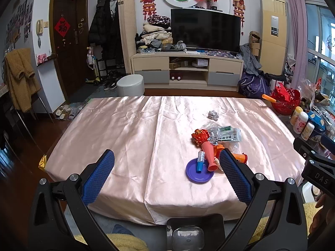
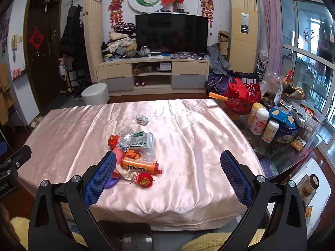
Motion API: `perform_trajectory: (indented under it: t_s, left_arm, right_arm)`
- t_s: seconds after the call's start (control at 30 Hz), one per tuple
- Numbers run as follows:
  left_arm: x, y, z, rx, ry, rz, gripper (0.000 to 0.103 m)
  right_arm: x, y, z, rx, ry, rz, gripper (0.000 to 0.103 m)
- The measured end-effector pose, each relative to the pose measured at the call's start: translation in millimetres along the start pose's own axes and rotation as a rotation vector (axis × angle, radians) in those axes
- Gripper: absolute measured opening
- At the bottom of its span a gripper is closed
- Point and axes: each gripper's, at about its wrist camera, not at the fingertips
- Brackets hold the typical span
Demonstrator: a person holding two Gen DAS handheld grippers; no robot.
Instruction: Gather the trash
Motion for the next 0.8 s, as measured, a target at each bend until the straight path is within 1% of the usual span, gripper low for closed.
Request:
perform_trajectory:
  t_s: [0.8]
  left_arm:
    - [-4.9,-0.1,-5.4,0.005,0.005,-0.007,0.095]
  right_arm:
    - [-0.2,0.7,-3.2,-0.003,-0.012,-0.003,0.100]
Point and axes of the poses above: each gripper's, at about its wrist camera, not at the fingertips, and x roughly against the way its jaws point, z to its right, y to its underside, and after that the axes turned 10 degrees about x, right-handed
